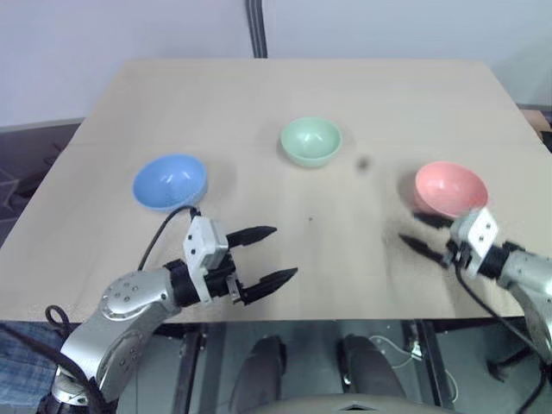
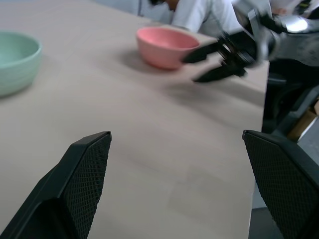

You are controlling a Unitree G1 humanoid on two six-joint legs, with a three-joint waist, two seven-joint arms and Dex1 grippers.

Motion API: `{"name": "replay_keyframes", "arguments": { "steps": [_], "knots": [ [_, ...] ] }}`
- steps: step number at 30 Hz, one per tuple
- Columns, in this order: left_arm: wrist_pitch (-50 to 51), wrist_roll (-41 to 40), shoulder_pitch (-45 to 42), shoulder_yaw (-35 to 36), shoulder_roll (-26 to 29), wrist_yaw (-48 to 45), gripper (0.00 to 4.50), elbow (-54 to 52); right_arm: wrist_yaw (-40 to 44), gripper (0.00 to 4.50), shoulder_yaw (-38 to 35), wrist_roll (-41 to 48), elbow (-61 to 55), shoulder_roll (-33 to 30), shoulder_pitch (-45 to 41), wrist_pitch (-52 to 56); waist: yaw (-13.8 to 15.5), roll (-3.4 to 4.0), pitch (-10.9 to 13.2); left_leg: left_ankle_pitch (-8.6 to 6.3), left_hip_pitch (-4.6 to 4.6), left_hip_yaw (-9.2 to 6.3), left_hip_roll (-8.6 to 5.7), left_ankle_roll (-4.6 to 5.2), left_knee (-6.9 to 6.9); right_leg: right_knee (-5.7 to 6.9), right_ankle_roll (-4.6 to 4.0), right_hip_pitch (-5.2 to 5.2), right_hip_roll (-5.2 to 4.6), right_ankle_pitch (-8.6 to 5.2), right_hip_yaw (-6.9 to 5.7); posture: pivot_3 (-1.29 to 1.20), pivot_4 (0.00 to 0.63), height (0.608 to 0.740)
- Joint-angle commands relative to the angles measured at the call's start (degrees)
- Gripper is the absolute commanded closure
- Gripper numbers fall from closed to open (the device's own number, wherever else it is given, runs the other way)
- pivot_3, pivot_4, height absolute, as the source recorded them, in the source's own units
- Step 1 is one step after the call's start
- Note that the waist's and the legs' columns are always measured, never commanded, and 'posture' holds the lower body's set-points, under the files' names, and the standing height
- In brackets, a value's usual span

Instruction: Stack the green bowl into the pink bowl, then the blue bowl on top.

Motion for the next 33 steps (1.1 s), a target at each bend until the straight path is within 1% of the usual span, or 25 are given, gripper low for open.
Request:
{"name": "replay_keyframes", "arguments": {
  "steps": [1,4,9,11,17,20,21,22,23,24,29,33],
  "knots": [
    [-0.4,-0.8,-0.9,-0.2,0.4,-0.9,0.04,-0.3,-3.8,1.96,-1.8,-0.1,-2.2,-1.6,-2.2,6.1,0.3,-0.09,0.0,0.0,-0.01,-0.03,0.0,0.0,-0.01,-0.03,0.0,0.01,0.0,0.0,-0.03,0.0,0.15,0.74],
    [-1.0,0.1,-1.7,-1.3,0.0,-1.1,0.04,0.7,-6.9,1.96,0.3,-5.3,-0.2,-4.9,-3.5,12.8,1.0,-0.08,0.0,-0.02,-0.15,-0.15,-0.09,0.03,-0.02,-0.11,-0.01,0.0,-0.07,0.0,-0.15,0.0,0.15,0.74],
    [-1.6,0.7,-2.0,-2.2,-0.2,-1.1,0.04,1.2,-7.4,1.96,4.3,-8.1,0.2,-8.2,-4.3,22.5,1.3,-0.06,0.0,-0.04,-0.17,-0.1,-0.12,0.07,-0.05,-0.13,-0.02,-0.03,-0.13,-0.01,-0.11,0.0,0.15,0.74],
    [-2.1,1.8,-1.6,-2.6,0.4,-1.3,0.04,1.2,-9.2,1.96,5.5,-9.4,0.9,-8.5,-5.6,28.2,1.2,-0.06,0.0,-0.04,-0.11,-0.08,-0.07,0.07,-0.06,-0.12,-0.02,-0.03,-0.09,-0.01,-0.1,0.0,0.15,0.74],
    [-2.4,2.4,-0.6,-2.4,0.0,-1.1,0.04,0.9,-9.2,1.96,8.0,-11.5,1.7,-8.7,-7.5,31.7,1.2,-0.05,0.0,-0.04,-0.1,-0.03,-0.05,0.07,-0.05,-0.12,-0.02,-0.03,-0.06,-0.01,-0.06,0.0,0.15,0.74],
    [-2.2,2.4,-0.3,-2.5,-0.3,-0.6,0.0,0.4,-9.0,2.76,8.5,-12.2,1.7,-8.9,-8.0,31.2,1.2,-0.05,0.0,-0.04,-0.11,-0.04,-0.06,0.07,-0.05,-0.13,-0.02,-0.03,-0.06,-0.01,-0.06,0.0,0.15,0.74],
    [-2.2,2.4,-0.2,-2.5,-0.4,-0.5,0.0,0.3,-8.8,3.55,8.6,-12.4,1.8,-9.0,-8.1,30.9,1.2,-0.05,0.0,-0.04,-0.12,-0.04,-0.06,0.07,-0.05,-0.13,-0.02,-0.04,-0.07,-0.01,-0.06,0.0,0.15,0.74],
    [-2.2,2.4,-0.1,-2.5,-0.4,-0.3,0.0,0.3,-8.6,3.92,8.6,-12.5,1.9,-9.0,-8.2,30.8,1.2,-0.05,0.0,-0.04,-0.12,-0.04,-0.06,0.07,-0.06,-0.13,-0.01,-0.03,-0.07,-0.01,-0.06,0.0,0.15,0.74],
    [-2.3,2.4,0.0,-2.5,-0.5,-0.2,0.0,0.3,-8.4,4.13,8.7,-12.6,2.0,-9.0,-8.3,30.8,1.2,-0.05,0.0,-0.04,-0.12,-0.04,-0.06,0.07,-0.06,-0.13,-0.01,-0.03,-0.07,-0.01,-0.06,0.0,0.15,0.74],
    [-2.3,2.5,0.0,-2.5,-0.5,-0.1,0.0,0.3,-8.3,4.48,8.7,-12.7,2.0,-9.0,-8.4,30.7,1.2,-0.05,0.0,-0.04,-0.12,-0.04,-0.06,0.07,-0.06,-0.13,-0.01,-0.03,-0.07,-0.01,-0.06,0.0,0.15,0.74],
    [-2.4,2.4,0.3,-2.5,-0.6,0.3,0.0,0.0,-7.4,4.48,9.0,-12.9,2.0,-8.6,-9.4,29.7,1.2,-0.04,0.0,-0.04,-0.11,-0.04,-0.05,0.07,-0.05,-0.12,-0.01,-0.03,-0.06,-0.01,-0.07,0.0,0.15,0.74],
    [-3.0,2.8,0.6,-2.3,-0.6,-0.1,0.0,0.7,-3.3,4.48,13.4,-14.3,-1.3,-9.5,-10.9,22.6,1.1,-0.03,0.0,-0.04,-0.1,-0.03,-0.05,0.07,-0.06,-0.13,-0.01,-0.04,-0.06,-0.01,-0.06,0.0,0.15,0.74]
  ]
}}
